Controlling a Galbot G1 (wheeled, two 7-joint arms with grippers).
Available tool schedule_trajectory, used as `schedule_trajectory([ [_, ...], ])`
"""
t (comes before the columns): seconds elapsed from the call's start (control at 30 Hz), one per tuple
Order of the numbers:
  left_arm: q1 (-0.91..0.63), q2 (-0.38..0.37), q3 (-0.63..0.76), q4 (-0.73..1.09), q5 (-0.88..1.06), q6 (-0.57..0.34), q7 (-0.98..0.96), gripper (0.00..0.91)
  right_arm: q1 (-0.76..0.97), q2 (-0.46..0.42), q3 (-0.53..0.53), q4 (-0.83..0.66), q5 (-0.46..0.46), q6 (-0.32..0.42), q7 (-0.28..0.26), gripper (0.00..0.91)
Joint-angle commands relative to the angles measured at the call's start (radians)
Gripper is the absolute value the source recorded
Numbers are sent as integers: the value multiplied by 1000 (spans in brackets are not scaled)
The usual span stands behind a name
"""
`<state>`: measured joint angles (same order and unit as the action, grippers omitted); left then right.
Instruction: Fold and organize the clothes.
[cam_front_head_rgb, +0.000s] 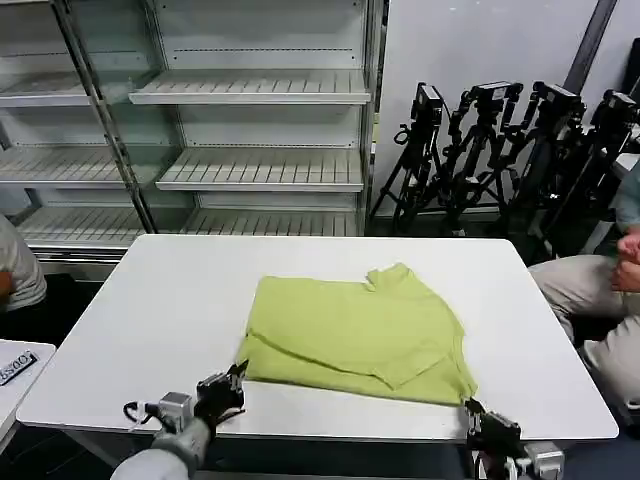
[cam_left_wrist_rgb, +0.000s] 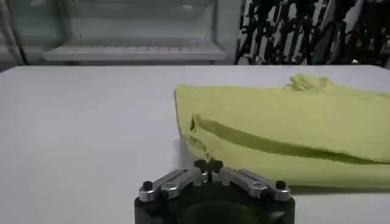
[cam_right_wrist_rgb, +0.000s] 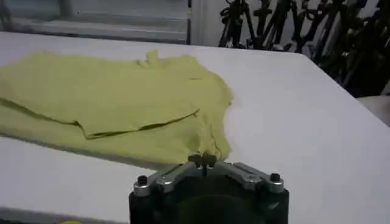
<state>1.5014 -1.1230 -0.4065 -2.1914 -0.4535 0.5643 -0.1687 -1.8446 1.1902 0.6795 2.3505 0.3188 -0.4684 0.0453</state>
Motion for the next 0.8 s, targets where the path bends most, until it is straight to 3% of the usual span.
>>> schedule_trajectory([
  [0.03, 179, 37, -49, -153, 37, 13, -37, 907, -132, 5, 9, 84, -56, 49, 9, 907],
  [0.2, 100, 42, -55, -166, -2, -5, -90, 907, -65, 1, 72, 154, 48, 26, 0, 907],
  [0.33, -50, 58, -20, -155, -2, 0, -66, 907, 152, -36, 84, 138, 121, -45, 10, 907],
  [0.47, -244, 57, 47, -37, -2, 0, -46, 907, 440, -58, -23, -30, 121, -110, 57, 907],
  [0.6, -461, 33, 141, 181, -11, -6, -10, 907, 736, -42, -165, -255, 111, -112, 87, 907],
  [0.8, -646, -3, 222, 374, -30, -35, 8, 907, 987, 7, -304, -530, 91, -110, 107, 907],
])
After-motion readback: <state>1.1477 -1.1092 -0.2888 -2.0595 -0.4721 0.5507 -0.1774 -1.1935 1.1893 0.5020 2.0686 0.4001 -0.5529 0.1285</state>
